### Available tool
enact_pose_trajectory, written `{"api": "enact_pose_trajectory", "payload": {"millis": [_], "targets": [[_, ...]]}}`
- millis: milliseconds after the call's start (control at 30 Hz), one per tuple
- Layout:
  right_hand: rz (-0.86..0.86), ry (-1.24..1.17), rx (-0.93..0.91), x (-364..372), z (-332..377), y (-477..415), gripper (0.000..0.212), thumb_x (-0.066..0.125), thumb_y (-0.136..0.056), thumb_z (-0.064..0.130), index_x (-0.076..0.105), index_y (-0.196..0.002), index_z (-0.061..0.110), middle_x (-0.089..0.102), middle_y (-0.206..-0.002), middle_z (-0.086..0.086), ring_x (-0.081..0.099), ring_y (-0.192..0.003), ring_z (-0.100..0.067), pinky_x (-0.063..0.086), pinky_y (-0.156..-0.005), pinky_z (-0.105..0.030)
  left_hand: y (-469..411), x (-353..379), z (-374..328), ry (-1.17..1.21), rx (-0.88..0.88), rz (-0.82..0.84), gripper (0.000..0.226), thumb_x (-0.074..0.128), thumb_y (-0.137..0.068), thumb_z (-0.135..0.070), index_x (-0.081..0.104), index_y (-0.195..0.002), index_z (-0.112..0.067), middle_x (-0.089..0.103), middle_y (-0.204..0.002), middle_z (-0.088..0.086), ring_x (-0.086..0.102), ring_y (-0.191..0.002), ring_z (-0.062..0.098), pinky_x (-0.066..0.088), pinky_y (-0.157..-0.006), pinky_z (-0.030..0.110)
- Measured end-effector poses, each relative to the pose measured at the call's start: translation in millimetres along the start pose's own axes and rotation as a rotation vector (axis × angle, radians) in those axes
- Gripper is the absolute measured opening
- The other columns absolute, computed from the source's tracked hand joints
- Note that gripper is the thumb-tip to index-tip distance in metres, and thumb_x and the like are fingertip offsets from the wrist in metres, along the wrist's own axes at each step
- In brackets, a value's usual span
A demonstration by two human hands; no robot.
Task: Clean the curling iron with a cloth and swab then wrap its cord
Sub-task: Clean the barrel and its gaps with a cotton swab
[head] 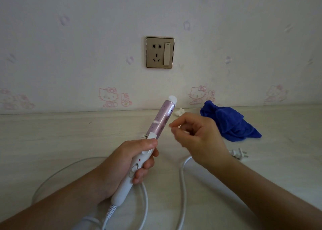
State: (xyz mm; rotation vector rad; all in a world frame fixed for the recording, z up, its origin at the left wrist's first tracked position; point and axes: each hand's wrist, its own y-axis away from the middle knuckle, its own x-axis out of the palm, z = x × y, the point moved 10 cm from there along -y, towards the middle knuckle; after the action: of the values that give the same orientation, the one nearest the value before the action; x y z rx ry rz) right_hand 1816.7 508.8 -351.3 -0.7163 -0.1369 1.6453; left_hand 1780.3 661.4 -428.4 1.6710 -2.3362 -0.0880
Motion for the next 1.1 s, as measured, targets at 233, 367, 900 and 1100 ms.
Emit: {"api": "enact_pose_trajectory", "payload": {"millis": [233,367,900,1100], "targets": [[0.007,0.02,-0.008,-0.4,0.1,0.3,0.016,0.07,-0.092,0.011,0.072,-0.085,0.025,0.058,-0.055,-0.008,0.045,-0.047,-0.009,0.043,-0.049,-0.021,0.7,1.0,0.8,-0.003,-0.01,0.008,0.045,0.075,-0.065,-0.049,0.067,-0.084,-0.009,0.047,-0.063,0.006,0.037,-0.04,0.012,0.032,-0.039,0.021],[-0.155,-0.047,0.051,-29.5,-9.0,-8.4,0.02,0.07,-0.093,0.008,0.072,-0.081,0.024,0.054,-0.052,-0.003,0.042,-0.045,-0.007,0.04,-0.045,-0.019,0.9,1.5,1.9,-0.019,-0.014,0.007,0.046,0.076,-0.065,-0.051,0.068,-0.084,-0.01,0.048,-0.063,0.006,0.038,-0.04,0.012,0.034,-0.038,0.021],[-0.109,0.039,0.021,-13.2,-1.1,-1.5,0.023,0.07,-0.089,0.006,0.072,-0.08,0.027,0.057,-0.053,-0.006,0.044,-0.045,-0.008,0.044,-0.048,-0.022,0.4,0.9,1.7,-0.019,-0.01,0.01,0.047,0.076,-0.065,-0.051,0.069,-0.084,-0.009,0.049,-0.063,0.006,0.038,-0.04,0.013,0.034,-0.038,0.021],[0.012,0.045,-0.011,6.6,4.8,5.4,0.02,0.071,-0.088,0.009,0.072,-0.08,0.028,0.056,-0.05,0.004,0.046,-0.044,-0.003,0.043,-0.049,-0.016,-0.2,-0.4,0.8,-0.015,0.001,0.004,0.047,0.076,-0.065,-0.051,0.069,-0.083,-0.008,0.05,-0.062,0.006,0.04,-0.039,0.012,0.034,-0.038,0.021]]}}
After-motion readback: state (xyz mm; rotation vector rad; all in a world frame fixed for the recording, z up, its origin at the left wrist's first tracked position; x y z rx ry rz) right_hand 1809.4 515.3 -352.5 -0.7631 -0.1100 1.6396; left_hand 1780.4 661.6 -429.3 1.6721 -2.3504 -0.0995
